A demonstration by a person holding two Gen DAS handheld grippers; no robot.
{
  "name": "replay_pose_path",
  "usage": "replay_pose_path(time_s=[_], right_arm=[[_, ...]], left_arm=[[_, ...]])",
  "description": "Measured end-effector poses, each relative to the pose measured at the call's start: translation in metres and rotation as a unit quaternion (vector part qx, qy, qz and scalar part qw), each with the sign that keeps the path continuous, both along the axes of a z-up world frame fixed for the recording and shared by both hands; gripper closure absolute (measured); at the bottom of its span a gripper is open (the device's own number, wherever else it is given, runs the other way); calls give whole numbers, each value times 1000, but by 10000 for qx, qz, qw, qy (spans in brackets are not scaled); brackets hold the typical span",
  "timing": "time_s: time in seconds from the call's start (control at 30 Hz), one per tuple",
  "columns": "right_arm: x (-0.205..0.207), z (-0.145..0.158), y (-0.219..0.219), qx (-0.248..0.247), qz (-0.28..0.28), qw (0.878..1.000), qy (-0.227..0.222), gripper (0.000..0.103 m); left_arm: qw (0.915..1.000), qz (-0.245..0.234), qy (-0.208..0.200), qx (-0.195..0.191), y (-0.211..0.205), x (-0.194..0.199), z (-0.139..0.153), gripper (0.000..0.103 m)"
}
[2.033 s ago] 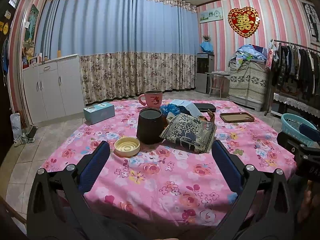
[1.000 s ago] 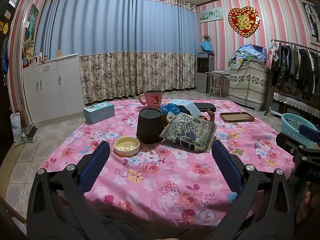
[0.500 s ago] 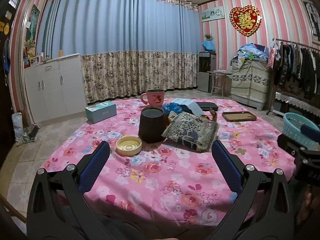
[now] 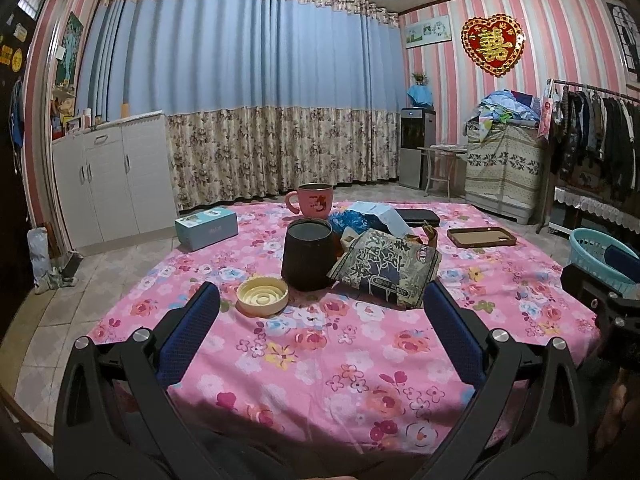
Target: Collect trash
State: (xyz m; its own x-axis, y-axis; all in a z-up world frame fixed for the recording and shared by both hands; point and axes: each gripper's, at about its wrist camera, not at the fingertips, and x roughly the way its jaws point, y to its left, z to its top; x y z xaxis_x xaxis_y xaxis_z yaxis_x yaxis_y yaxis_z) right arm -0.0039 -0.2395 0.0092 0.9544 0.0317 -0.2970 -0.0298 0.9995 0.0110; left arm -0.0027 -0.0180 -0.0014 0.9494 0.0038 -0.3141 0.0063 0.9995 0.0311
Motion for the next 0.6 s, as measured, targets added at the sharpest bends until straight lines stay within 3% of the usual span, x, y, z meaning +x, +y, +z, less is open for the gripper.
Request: replay_pose_path(time_s=[0.27,0.6], right_arm=[[1,2,-13,384,-5,9991,-172,4],[3,3,-3,114,98,9999,-49,4]], left_arm=[[10000,29,-39,-37,3,-2,3,5],[10000,12,-47,-65,4,0,4,5]])
